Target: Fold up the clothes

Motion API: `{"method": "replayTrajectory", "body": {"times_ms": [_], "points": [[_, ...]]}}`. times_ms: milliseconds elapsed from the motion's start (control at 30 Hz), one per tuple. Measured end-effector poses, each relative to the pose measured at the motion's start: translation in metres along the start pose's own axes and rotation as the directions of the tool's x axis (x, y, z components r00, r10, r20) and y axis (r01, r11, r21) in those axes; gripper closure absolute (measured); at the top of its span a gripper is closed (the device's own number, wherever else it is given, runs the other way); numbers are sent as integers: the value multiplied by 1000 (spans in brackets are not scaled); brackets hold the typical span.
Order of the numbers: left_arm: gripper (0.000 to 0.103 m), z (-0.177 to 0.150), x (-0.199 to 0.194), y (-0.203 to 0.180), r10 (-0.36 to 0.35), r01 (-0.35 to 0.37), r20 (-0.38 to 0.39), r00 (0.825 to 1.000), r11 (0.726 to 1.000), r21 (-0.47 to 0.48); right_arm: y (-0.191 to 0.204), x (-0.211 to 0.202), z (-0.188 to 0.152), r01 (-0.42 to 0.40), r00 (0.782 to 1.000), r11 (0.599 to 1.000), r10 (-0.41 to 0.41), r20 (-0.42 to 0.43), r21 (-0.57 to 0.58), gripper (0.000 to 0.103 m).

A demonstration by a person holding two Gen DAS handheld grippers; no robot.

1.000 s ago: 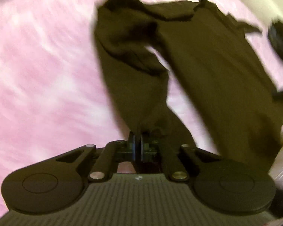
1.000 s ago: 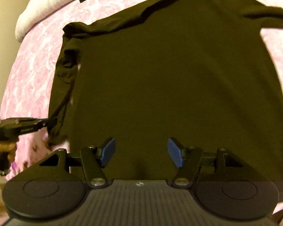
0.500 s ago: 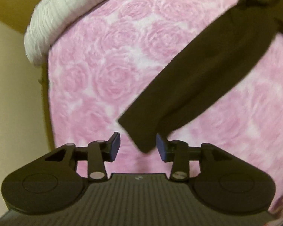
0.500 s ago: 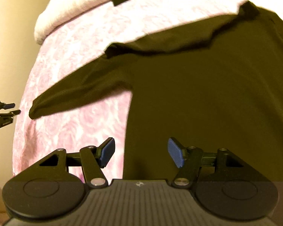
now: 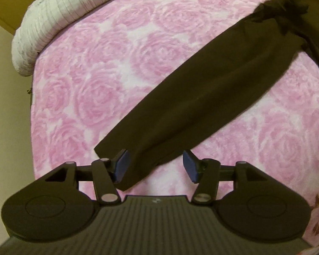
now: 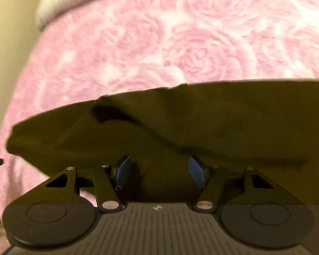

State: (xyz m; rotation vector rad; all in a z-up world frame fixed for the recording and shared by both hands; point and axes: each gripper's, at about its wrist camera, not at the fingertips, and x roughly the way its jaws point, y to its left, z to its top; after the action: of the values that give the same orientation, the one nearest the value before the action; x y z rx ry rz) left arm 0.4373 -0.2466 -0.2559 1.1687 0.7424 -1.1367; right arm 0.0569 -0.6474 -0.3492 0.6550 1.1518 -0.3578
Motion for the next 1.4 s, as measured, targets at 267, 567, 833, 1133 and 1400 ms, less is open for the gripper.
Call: {"method": "replayTrajectory", "body": {"times_ms": [267, 567, 833, 1133, 1400], "points": [[42, 0, 29, 26, -41, 42, 17, 999, 999, -17, 2, -84, 57, 96, 898, 990, -41, 438, -104, 37], [36, -10, 83, 119, -147, 143, 3, 989, 959, -246, -72, -84, -58, 36, 979, 999, -38, 201, 15, 37], [52, -9, 108, 166, -429, 445, 124, 895, 831, -333, -72, -97, -169, -116, 983, 992, 108, 147, 52, 36], [101, 4, 107, 201, -438, 469, 174, 882, 854, -227, 10, -58, -219, -308, 949, 945, 299, 97, 109, 36], [101, -12, 118, 195, -479, 495, 129, 868, 853, -163, 50, -62, -200, -294, 932, 955, 297, 208, -49, 36]]}}
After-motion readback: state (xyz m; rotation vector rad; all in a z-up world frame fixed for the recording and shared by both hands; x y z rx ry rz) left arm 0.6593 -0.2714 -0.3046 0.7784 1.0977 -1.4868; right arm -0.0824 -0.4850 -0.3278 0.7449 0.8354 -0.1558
